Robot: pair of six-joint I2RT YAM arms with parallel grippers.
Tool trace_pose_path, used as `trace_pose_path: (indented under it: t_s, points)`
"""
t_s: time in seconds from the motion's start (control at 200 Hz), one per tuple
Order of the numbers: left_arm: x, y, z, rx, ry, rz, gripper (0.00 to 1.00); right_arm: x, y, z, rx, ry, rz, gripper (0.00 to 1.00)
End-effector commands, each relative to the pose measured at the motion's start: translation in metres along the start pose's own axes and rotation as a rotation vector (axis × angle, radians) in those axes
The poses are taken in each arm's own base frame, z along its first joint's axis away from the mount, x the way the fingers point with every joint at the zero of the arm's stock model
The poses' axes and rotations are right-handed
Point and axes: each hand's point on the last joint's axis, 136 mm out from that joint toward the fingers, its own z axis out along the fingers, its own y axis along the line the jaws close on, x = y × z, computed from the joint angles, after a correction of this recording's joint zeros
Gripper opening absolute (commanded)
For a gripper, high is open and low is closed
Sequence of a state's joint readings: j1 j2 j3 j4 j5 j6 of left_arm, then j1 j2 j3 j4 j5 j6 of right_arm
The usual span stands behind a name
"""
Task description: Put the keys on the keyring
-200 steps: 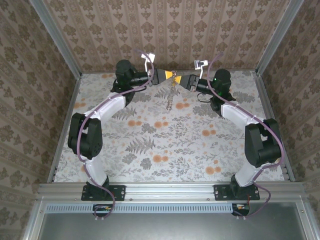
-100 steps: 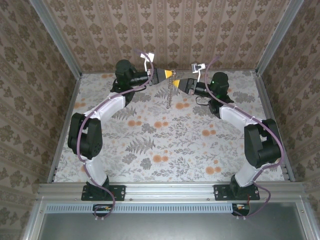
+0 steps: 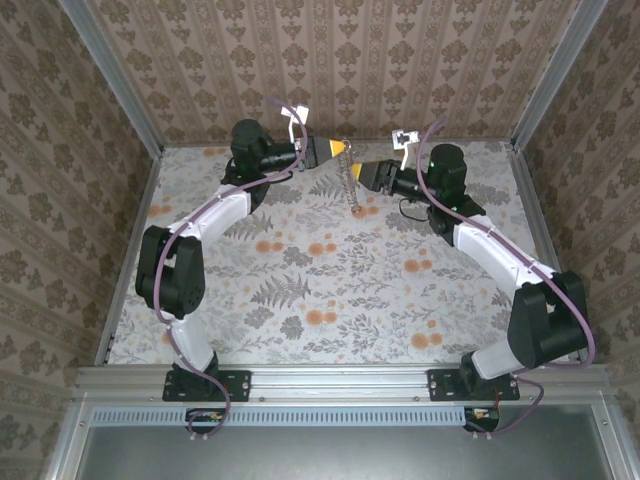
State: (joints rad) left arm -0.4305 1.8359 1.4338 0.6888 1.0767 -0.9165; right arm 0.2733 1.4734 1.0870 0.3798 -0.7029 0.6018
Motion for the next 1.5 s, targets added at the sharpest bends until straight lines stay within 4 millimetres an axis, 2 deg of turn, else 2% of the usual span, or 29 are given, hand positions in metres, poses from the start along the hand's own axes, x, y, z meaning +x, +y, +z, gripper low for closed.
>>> trace_pose_path:
  t_s: [0.0, 0.165, 0.39, 0.63, 0.995, 1.055, 1.235, 1.495]
  points:
    - [-0.012, -0.023, -0.002, 0.033, -0.022, 0.074, 0.00, 0.005, -0.016, -0.002, 0.104, 0.013, -0.052, 0.53]
    - [-0.011, -0.025, -0.001, 0.042, -0.015, 0.076, 0.00, 0.005, -0.019, 0.001, 0.120, 0.030, -0.090, 0.56]
    - [-0.010, -0.028, 0.001, 0.053, -0.008, 0.076, 0.00, 0.011, -0.003, 0.012, 0.079, 0.046, -0.154, 0.58]
    - [-0.008, -0.030, 0.003, 0.058, -0.004, 0.070, 0.00, 0.006, 0.011, 0.020, 0.055, 0.020, -0.198, 0.59]
    - [-0.006, -0.032, 0.004, 0.063, 0.000, 0.072, 0.00, -0.007, 0.008, 0.024, 0.093, -0.026, -0.217, 0.59]
    - [-0.006, -0.032, 0.004, 0.062, 0.000, 0.071, 0.00, -0.006, 0.008, 0.024, 0.093, -0.021, -0.218, 0.55]
    - [-0.006, -0.033, 0.003, 0.063, 0.000, 0.075, 0.00, -0.001, 0.010, 0.023, 0.078, -0.004, -0.217, 0.32]
    - [-0.008, -0.032, 0.002, 0.055, -0.011, 0.078, 0.00, 0.007, 0.015, 0.021, 0.050, 0.023, -0.214, 0.21]
